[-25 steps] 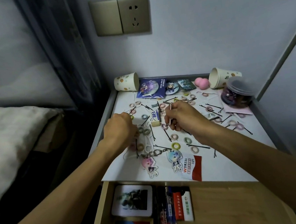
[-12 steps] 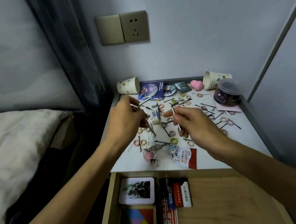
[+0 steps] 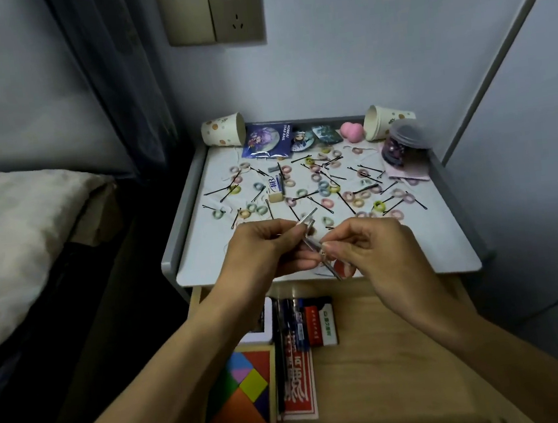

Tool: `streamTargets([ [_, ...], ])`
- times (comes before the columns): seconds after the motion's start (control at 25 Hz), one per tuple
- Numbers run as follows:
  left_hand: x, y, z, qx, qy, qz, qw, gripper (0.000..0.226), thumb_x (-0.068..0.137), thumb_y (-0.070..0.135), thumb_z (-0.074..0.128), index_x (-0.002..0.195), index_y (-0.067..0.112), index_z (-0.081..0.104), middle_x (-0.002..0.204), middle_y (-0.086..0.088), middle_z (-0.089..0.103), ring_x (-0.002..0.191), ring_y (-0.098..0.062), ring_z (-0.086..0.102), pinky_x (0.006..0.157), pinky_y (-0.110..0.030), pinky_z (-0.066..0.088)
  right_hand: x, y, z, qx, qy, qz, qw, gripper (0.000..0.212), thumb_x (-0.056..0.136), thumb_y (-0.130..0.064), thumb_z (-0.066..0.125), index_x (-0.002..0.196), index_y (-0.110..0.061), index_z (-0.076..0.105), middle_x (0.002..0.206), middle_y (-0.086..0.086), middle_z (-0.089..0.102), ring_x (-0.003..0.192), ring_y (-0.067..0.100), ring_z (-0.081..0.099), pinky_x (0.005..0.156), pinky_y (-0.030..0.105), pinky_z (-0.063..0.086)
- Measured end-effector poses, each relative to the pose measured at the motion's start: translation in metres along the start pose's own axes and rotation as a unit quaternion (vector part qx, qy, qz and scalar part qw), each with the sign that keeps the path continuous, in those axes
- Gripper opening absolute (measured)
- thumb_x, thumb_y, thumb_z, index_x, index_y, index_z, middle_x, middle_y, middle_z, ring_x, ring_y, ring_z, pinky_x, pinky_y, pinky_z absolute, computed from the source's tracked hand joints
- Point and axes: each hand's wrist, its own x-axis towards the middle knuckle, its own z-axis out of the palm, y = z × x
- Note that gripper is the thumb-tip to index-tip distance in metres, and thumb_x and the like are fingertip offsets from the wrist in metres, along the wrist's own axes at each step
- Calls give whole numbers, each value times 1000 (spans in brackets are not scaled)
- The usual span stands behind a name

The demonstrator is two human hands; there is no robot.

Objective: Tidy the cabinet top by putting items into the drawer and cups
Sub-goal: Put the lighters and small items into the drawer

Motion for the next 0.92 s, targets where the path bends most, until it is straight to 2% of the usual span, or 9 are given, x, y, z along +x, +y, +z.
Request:
streamTargets([
  [0.2, 1, -2, 1, -86, -4, -54, 995, 17, 93, 2, 57, 100, -7, 70, 75, -19, 70, 64, -17, 70, 63, -19, 58, 3, 4, 2, 33, -5, 25, 999, 2, 85, -12, 71, 85, -13, 72, 72, -3, 71, 60, 5, 65, 55, 15, 51],
  [0.32, 0, -7, 7, -113, 41, -43, 992, 16, 93, 3, 58, 98, -9, 68, 69, -16, 68, 58, -16, 67, 62, -20, 59, 4, 7, 6, 30, 9, 30, 999, 5, 85, -15, 72, 81, -18, 70, 69, -6, 70, 62, -1, 64, 57, 13, 49],
  [0.4, 0, -9, 11, -110, 73, -17, 991, 16, 93, 4, 58, 95, -8, 68, 65, -14, 67, 56, -16, 66, 65, -21, 59, 4, 10, 7, 39, 12, 43, 998, 5, 87, -18, 69, 83, -20, 70, 70, -4, 71, 63, 4, 67, 59, 18, 53],
  [0.52, 2, -9, 14, -124, 103, 10, 987, 15, 93, 4, 58, 94, -7, 69, 65, -12, 68, 57, -14, 66, 64, -20, 58, 1, 12, 10, 98, -24, 72, 992, 8, 93, -17, 62, 90, -16, 69, 72, 5, 72, 62, 19, 69, 60, 29, 55],
  [0.64, 2, -8, 12, -157, 93, -1, 983, 14, 93, 2, 58, 94, -6, 69, 68, -12, 70, 61, -15, 67, 65, -20, 59, 0, 12, 9, 151, -19, 101, 983, 8, 91, -13, 63, 91, -12, 71, 69, 7, 70, 60, 22, 66, 57, 29, 54],
  [0.8, 5, -1, -1, -62, 45, 9, 997, 14, 91, 5, 60, 94, -1, 72, 77, -15, 72, 67, -17, 68, 68, -21, 58, 5, 12, -2, 180, -16, 121, 976, 7, 89, -11, 67, 89, -8, 73, 67, 6, 67, 59, 19, 59, 53, 25, 51],
  [0.92, 9, 7, -13, 8, 23, 14, 1000, 13, 90, 6, 62, 94, 1, 73, 72, -13, 71, 62, -15, 67, 63, -18, 56, 6, 11, -6, 185, -34, 116, 975, 8, 88, -12, 67, 88, -8, 74, 66, 8, 64, 59, 19, 57, 53, 23, 49],
])
